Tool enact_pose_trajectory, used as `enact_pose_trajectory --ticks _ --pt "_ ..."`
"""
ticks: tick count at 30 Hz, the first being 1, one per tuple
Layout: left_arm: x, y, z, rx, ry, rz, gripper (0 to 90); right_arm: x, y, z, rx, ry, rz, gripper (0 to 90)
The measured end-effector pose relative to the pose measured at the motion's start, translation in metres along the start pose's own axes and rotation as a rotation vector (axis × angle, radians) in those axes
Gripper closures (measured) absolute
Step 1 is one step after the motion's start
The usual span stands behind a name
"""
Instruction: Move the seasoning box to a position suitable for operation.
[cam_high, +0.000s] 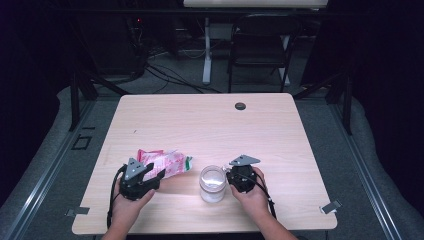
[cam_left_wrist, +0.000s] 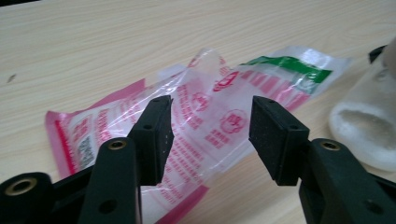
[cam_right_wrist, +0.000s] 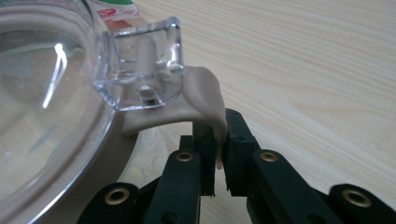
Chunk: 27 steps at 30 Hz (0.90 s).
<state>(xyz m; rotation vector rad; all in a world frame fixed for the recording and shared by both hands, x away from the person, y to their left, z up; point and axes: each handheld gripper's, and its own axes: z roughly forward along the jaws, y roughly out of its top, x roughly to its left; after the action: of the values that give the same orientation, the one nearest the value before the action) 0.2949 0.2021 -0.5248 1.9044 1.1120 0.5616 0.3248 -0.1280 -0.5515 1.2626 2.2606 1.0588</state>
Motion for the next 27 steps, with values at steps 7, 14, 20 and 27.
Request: enact_pose_trajectory --ticks 7,14,20,27 --pt "-0.010 0.005 0.003 0.004 -0.033 0.028 53.0 0.004 -0.005 0.000 0.010 -0.014 0.000 84.3" --pt "-0.019 0.012 0.008 0.006 -0.084 0.039 57.9 0.003 -0.011 -0.005 0.014 0.004 0.028 81.7" --pt "-0.020 0.019 0.006 0.001 -0.115 0.036 64.2 0.000 -0.011 -0.013 0.041 0.057 0.021 71.8" --pt "-0.025 0.028 0.007 0.002 -0.149 0.052 75.8 -0.004 -0.004 -0.046 0.021 0.066 -0.007 71.8"
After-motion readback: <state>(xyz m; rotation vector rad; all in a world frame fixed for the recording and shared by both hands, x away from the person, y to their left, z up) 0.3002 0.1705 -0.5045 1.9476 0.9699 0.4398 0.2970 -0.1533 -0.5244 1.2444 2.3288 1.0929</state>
